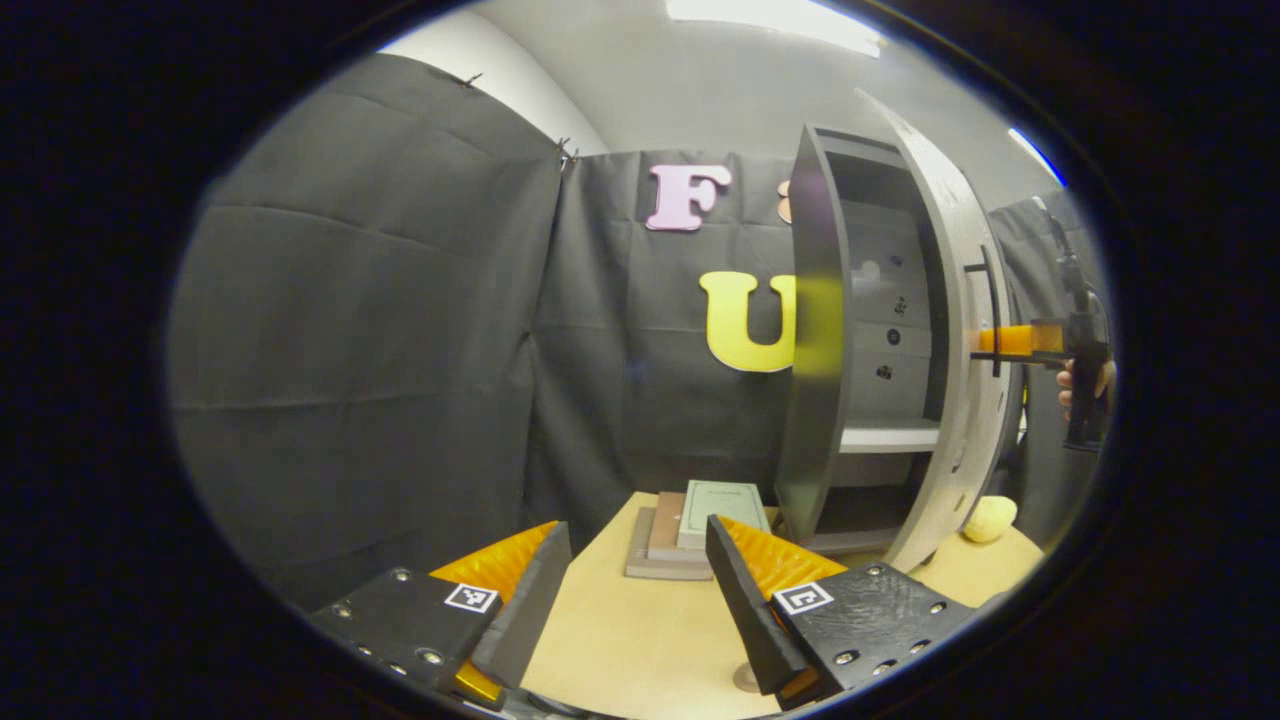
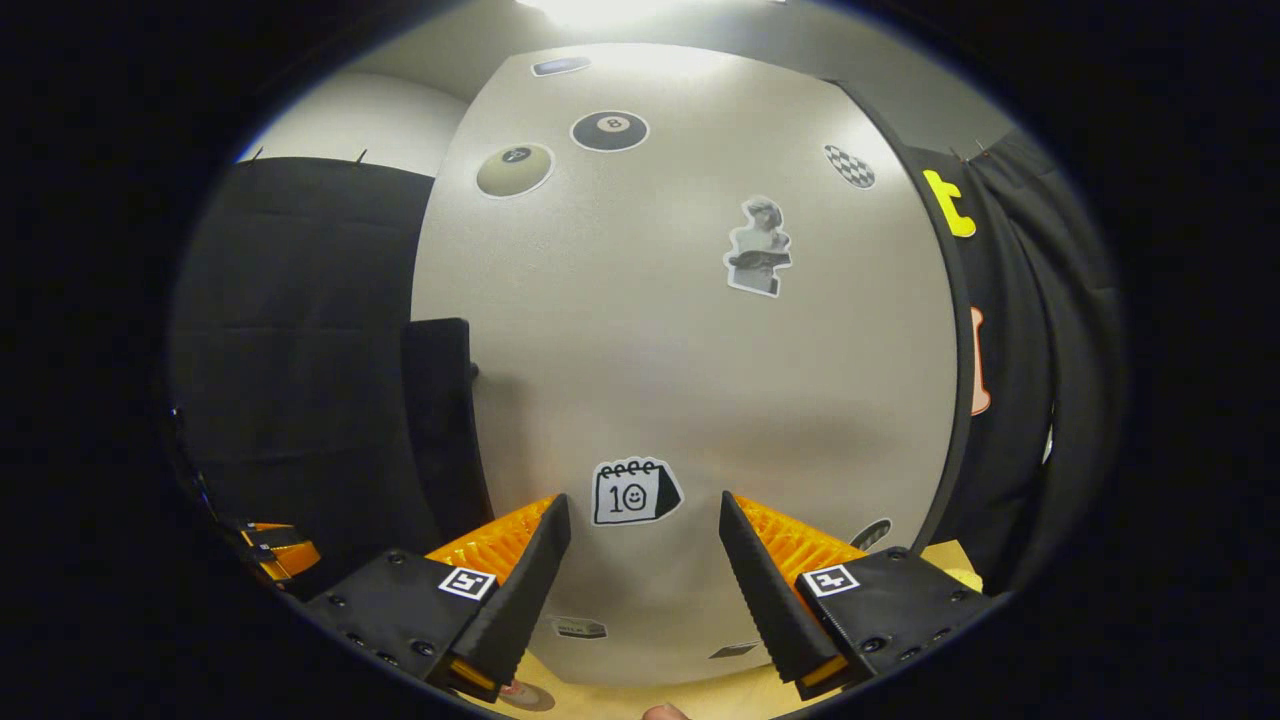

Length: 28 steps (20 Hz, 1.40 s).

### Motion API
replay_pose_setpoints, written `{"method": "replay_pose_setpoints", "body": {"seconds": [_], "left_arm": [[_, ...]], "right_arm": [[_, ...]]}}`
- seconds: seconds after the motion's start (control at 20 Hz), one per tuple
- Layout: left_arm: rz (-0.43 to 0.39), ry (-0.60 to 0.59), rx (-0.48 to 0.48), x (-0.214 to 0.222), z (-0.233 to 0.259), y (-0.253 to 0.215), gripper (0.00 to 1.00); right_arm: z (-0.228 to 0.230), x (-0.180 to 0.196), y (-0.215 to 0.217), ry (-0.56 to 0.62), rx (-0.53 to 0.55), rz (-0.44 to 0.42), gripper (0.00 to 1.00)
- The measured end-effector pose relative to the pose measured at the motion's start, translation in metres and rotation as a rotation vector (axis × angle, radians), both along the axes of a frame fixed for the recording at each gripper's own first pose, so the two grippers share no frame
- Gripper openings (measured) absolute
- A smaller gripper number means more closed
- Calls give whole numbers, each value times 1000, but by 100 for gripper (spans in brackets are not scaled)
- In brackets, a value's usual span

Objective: Open the cabinet door with the right hand, grasp the bottle in the cabinet with the left hand and place it on the coaster, then close the cabinet door with the right hand.

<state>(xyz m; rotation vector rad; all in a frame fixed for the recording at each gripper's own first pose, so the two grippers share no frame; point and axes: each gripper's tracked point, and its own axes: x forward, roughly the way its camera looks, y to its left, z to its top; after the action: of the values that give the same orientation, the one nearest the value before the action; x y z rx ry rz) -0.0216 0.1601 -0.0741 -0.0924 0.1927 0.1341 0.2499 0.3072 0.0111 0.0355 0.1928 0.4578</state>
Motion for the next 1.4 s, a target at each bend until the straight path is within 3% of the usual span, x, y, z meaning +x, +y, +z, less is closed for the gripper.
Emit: {"method": "replay_pose_setpoints", "body": {"seconds": [0.2, 0.25, 0.3, 0.45, 0.6, 1.05, 1.2, 1.4], "left_arm": [[15, 19, 1, -4, -8, 13, 82], [15, 21, 2, -2, -10, 16, 82], [14, 20, 5, -1, -10, 17, 84], [7, 19, 12, 2, -12, 20, 82], [-3, 21, 23, 7, -16, 24, 82], [-60, 10, 60, 21, -15, 20, 84], [-97, -13, 60, 31, -3, 4, 82], [-134, -59, 68, 35, 25, -32, 82]], "right_arm": [[-1, 6, 7, -2, 0, -38, 95], [0, 6, 6, -8, -7, -63, 89], [0, 5, 6, -11, -20, -85, 94], [-1, 4, 9, -38, -65, -140, 89], [-2, 4, 12, -64, -102, -180, 93], [-1, 1, 16, -67, -80, -252, 90], [8, -9, 13, -62, -43, -238, 94], [32, -54, -20, -116, -57, -236, 94]]}}
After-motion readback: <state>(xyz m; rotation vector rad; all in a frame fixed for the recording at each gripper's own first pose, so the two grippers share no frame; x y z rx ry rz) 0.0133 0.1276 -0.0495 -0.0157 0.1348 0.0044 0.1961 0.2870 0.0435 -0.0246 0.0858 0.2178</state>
